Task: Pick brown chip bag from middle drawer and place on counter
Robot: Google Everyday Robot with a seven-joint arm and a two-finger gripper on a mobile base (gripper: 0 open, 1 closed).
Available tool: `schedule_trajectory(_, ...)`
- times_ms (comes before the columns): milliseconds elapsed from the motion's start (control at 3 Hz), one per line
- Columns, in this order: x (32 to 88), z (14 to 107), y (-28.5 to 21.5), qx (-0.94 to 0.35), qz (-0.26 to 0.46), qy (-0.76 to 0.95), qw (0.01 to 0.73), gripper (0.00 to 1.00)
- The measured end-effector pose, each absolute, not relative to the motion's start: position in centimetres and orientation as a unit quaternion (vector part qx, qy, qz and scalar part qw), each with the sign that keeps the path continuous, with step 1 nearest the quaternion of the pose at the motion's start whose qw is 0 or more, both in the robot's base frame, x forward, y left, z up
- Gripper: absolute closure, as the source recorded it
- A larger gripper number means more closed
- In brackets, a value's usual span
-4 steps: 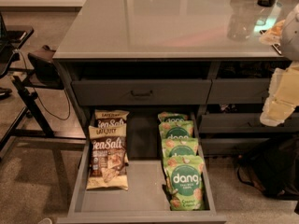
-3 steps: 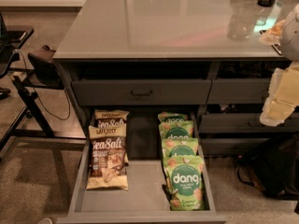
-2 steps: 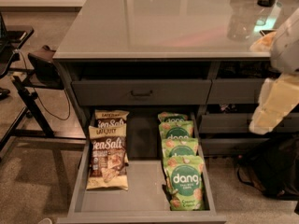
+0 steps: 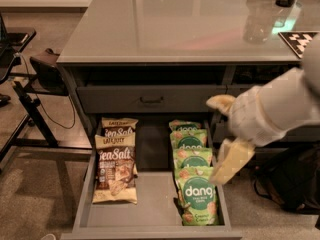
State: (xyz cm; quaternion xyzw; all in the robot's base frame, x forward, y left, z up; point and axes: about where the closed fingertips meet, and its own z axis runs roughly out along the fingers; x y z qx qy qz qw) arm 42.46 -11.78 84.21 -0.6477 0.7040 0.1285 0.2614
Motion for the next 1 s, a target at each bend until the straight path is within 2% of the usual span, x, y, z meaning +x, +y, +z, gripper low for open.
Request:
schedule_trajectory(333,43.1,78.8,-5.7,-0.637,0.211,0.671,0.315,0.00)
schedule_trajectory(1000,44.0,69.7,4.4,-0.617,0.281,0.642,0.359,0.00)
